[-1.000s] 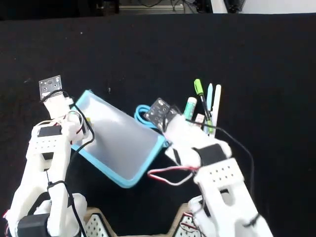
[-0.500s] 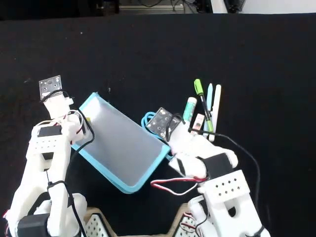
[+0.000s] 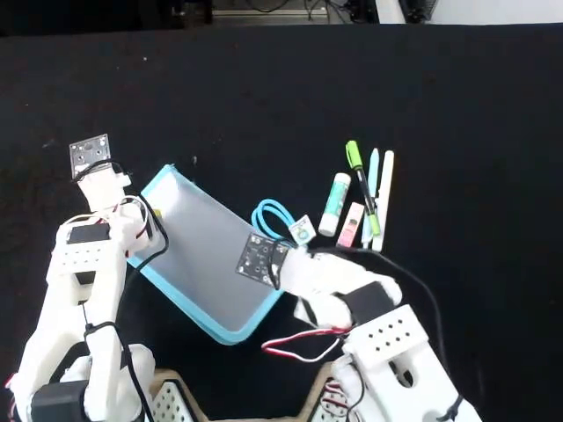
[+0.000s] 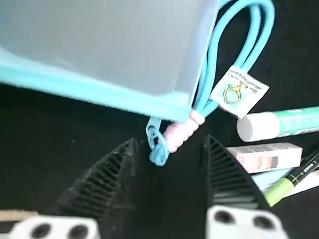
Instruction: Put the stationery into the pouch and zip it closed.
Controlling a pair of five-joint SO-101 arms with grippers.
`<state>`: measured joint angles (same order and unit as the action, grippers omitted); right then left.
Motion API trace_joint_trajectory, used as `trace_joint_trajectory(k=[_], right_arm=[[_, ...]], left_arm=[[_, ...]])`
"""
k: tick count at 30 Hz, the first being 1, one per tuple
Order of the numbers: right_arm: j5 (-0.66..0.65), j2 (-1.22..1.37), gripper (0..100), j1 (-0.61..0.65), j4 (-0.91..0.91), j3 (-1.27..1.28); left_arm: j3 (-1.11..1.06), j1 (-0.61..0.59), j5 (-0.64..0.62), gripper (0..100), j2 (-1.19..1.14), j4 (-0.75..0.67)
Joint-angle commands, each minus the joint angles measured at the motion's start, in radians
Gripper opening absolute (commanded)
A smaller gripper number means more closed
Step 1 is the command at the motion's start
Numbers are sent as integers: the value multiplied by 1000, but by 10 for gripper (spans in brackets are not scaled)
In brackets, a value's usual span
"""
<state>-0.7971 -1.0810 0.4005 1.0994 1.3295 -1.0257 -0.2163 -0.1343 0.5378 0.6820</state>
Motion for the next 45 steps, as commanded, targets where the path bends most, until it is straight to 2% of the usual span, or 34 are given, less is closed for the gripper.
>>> trace_joint_trajectory(k=[1, 4, 10, 17, 25, 31, 35, 38, 45], right_arm=[[-51, -7, 201, -49, -15, 5], [-55, 41, 201, -54, -26, 5], [-51, 220, 201, -52, -157, -2], [-61, 231, 195, -46, -78, -82], [-262, 213, 10, -48, 37, -51], [-261, 213, 47, -48, 37, -68], [-176, 213, 162, -54, 43, -104], [-170, 213, 234, -48, 44, -137], [-239, 219, 230, -9, 34, -165]], left_arm=[[64, 2, -6, 213, 5, -3], [64, 2, -6, 213, 5, -3], [64, 2, -6, 213, 3, -3], [64, 2, -6, 213, 6, -3], [64, 2, -6, 213, 6, -3], [64, 2, -6, 213, 6, -3], [64, 2, -6, 213, 6, -3], [64, 2, -6, 213, 6, -3], [64, 1, -6, 213, 6, -3]])
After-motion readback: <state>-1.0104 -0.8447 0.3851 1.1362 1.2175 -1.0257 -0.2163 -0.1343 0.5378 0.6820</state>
